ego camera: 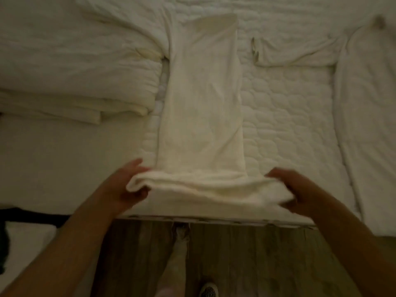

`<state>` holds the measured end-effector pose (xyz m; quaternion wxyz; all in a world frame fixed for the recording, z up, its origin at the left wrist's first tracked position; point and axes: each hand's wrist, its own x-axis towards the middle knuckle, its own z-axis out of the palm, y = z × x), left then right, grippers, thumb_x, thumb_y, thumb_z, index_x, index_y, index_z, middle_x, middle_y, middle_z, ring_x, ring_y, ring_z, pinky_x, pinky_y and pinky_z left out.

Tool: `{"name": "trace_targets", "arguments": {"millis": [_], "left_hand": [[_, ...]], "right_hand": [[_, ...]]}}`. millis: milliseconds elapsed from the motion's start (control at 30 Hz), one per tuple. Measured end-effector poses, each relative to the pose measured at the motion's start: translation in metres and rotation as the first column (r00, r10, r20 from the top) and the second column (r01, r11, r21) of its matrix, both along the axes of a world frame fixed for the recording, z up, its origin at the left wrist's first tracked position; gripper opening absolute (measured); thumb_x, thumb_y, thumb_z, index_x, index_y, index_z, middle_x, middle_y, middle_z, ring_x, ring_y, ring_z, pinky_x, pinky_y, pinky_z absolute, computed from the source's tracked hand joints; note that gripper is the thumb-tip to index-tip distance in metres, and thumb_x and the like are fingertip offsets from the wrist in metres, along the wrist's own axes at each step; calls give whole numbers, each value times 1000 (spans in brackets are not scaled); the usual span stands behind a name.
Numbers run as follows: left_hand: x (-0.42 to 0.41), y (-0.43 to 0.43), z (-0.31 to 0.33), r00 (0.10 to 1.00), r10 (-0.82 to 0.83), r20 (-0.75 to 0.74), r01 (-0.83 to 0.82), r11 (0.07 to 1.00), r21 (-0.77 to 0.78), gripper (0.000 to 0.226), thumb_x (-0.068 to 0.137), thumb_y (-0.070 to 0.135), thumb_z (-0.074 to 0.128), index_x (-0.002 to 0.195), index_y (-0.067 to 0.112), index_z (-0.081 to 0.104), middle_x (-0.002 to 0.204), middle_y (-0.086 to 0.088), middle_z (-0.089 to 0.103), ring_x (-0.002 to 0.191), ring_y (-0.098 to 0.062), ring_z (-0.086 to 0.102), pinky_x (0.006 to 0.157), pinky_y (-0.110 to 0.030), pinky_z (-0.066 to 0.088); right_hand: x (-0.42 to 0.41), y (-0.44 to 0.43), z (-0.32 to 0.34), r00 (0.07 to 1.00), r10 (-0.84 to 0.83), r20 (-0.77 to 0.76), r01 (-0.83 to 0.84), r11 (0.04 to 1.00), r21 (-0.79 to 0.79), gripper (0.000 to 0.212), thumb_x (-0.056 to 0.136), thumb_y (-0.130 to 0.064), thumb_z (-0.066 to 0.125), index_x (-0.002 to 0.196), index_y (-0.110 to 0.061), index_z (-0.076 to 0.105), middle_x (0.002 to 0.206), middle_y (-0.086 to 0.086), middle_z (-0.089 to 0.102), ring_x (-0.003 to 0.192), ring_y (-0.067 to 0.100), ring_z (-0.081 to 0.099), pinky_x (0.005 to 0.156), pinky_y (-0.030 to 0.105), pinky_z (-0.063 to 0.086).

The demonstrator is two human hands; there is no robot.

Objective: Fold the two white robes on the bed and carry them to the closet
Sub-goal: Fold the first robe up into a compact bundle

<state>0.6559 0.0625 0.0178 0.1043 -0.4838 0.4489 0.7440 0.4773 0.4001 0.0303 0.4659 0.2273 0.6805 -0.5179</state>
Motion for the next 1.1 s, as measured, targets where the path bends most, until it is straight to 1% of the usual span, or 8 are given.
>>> {"name": "trace_targets", "arguments": {"millis": [100,200,267,333,433,600,833,1100], "left_hand": [[-99,-47,30,990,118,-82,-109,988,109,15,100,21,50,103,10,59,66,-5,65,51,-12,65,40,-19,49],[-178,-74,22,966,223,-129,-207,970,131,38,97,52,51,120,22,49,107,-18,66,93,-34,70,79,-41,60],[-209,-77,-12,997,74,-35,-78,987,-140,59,93,66,47,135,25,41,120,-15,59,98,-35,64,84,-45,55],[-224,-72,-56,945,-238,226,328,722,-610,74,92,65,48,152,24,29,136,-13,56,113,-36,60,92,-44,51],[-224,-50,-109,696,-550,463,603,96,-792,76,95,64,37,158,25,20,158,-10,38,142,-33,38,113,-47,37],[-239,-30,-166,510,-651,562,526,-281,-803,69,98,64,18,158,29,24,165,-9,21,153,-32,19,118,-61,21],[-206,-68,-223,591,-616,521,428,-308,-850,64,98,59,33,156,32,27,168,-6,13,155,-27,10,123,-53,15],[-180,-9,-192,603,-525,601,487,-354,-799,71,97,64,37,157,27,28,166,-13,18,153,-35,15,117,-65,15]], "right_hand": [[-90,-56,30,965,-259,-44,245,948,-202,19,78,-24,74,86,-8,69,72,6,70,59,13,67,49,22,55],[-154,-107,17,950,-305,-71,288,941,-177,62,99,-57,43,107,1,62,100,15,73,88,24,69,64,31,60],[-170,-131,-11,968,-174,-181,171,985,-31,61,99,-58,44,112,0,59,101,20,70,90,31,68,71,38,58],[-170,-148,-51,940,127,-318,-47,968,246,51,98,-48,56,118,-2,63,101,16,72,90,32,69,82,44,58],[-149,-168,-99,677,652,-343,-367,702,610,52,97,-45,57,139,-14,54,132,9,62,121,28,58,105,38,44],[-125,-213,-158,115,847,-519,-335,524,783,60,102,-46,37,157,-24,25,165,12,20,154,27,15,123,51,18],[-144,-180,-218,153,899,-410,-270,437,858,78,93,-75,32,158,-43,4,168,7,-8,155,24,-10,123,54,5],[-105,-182,-192,76,886,-457,-335,454,825,70,98,-61,36,160,-34,14,168,16,-2,155,32,-3,120,62,-5]]}}
